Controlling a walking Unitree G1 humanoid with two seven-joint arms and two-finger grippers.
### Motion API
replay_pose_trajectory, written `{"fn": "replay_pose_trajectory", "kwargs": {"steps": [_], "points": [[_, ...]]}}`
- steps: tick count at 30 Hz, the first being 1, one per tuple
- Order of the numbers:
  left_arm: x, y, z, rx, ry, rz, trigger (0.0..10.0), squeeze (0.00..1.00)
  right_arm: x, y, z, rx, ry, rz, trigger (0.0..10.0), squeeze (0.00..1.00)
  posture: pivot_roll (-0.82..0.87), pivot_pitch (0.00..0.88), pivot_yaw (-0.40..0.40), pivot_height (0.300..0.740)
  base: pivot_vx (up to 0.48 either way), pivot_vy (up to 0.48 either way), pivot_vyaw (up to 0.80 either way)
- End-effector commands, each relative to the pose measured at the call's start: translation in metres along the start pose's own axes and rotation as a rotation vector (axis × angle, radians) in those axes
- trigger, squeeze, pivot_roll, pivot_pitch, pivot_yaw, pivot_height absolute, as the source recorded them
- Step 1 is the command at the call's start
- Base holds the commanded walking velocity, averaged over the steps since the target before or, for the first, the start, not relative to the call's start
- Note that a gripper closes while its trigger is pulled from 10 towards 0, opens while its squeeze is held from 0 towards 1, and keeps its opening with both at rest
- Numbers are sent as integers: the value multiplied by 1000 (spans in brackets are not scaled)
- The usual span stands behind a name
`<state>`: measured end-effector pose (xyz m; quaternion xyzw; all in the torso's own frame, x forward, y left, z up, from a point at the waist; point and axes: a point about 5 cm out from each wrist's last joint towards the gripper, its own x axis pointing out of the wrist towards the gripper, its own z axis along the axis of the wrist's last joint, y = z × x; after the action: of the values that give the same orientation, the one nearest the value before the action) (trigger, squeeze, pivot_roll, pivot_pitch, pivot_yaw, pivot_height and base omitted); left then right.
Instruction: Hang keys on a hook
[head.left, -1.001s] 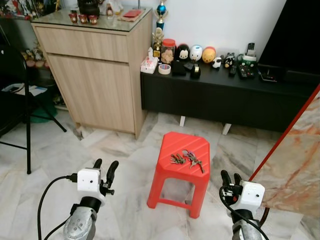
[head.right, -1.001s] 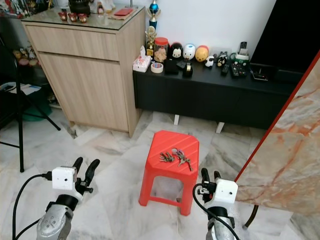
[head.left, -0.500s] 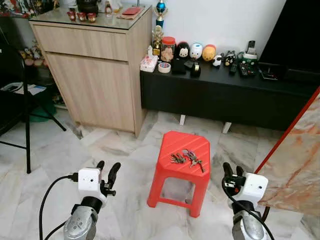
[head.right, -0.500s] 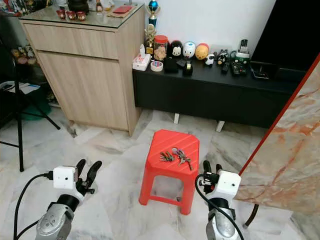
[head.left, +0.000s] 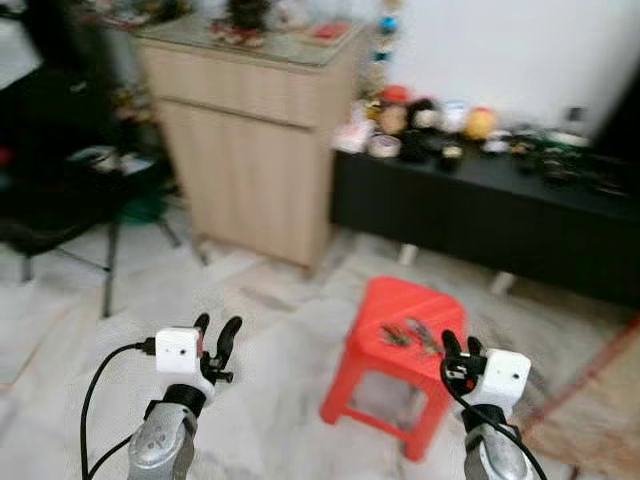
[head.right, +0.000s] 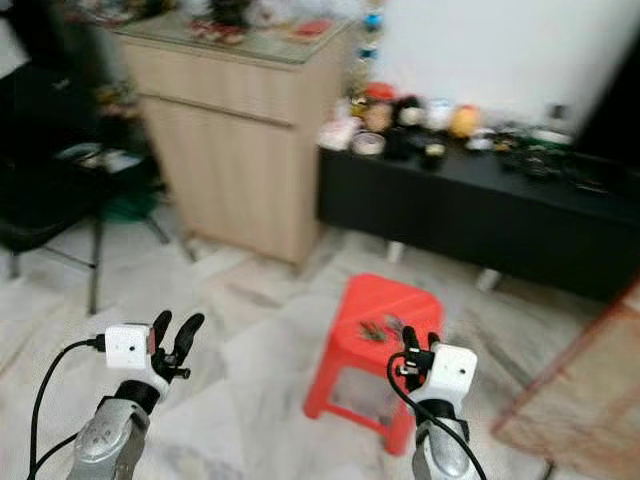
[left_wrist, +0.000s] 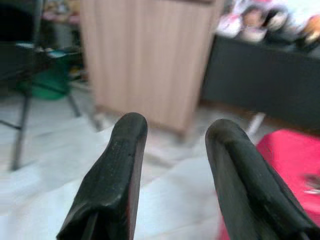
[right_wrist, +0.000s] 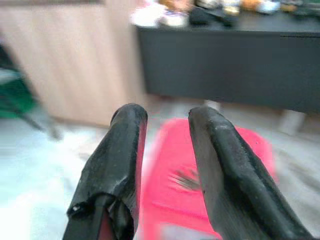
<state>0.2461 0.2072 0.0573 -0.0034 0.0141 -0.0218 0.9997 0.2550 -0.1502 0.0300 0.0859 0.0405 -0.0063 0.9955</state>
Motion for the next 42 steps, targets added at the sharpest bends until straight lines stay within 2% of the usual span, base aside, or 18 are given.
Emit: {"fn": "replay_pose_trajectory", "kwargs": {"steps": [1, 15, 21, 25, 31, 42], "points": [[7, -12, 6, -13, -21, -35, 10000, 0, -5, -17, 1, -3, 1, -59, 10000, 0, 35, 0, -69, 740, 300, 0, 0], [11, -11, 8, -4, -23, -33, 10000, 0, 1, -19, 8, 48, -6, -110, 10000, 0, 35, 0, -69, 740, 305, 0, 0], [13, -12, 13, -4, -41, -28, 10000, 0, 3, -18, 8, 51, 2, -109, 10000, 0, 46, 0, -74, 740, 305, 0, -319], [12, -10, 12, -1, -35, -21, 10000, 0, 3, -12, 10, 9, -5, -58, 10000, 0, 46, 0, -72, 740, 304, 0, 0], [14, -12, 13, -6, -39, -24, 10000, 0, 4, -10, 12, 14, -13, -43, 10000, 0, 42, 0, -71, 740, 304, 0, 720], [17, -18, 15, -14, -50, -39, 10000, 0, 2, -13, 12, 35, -13, -67, 10000, 0, 37, 1, -68, 740, 209, 0, 0]]}}
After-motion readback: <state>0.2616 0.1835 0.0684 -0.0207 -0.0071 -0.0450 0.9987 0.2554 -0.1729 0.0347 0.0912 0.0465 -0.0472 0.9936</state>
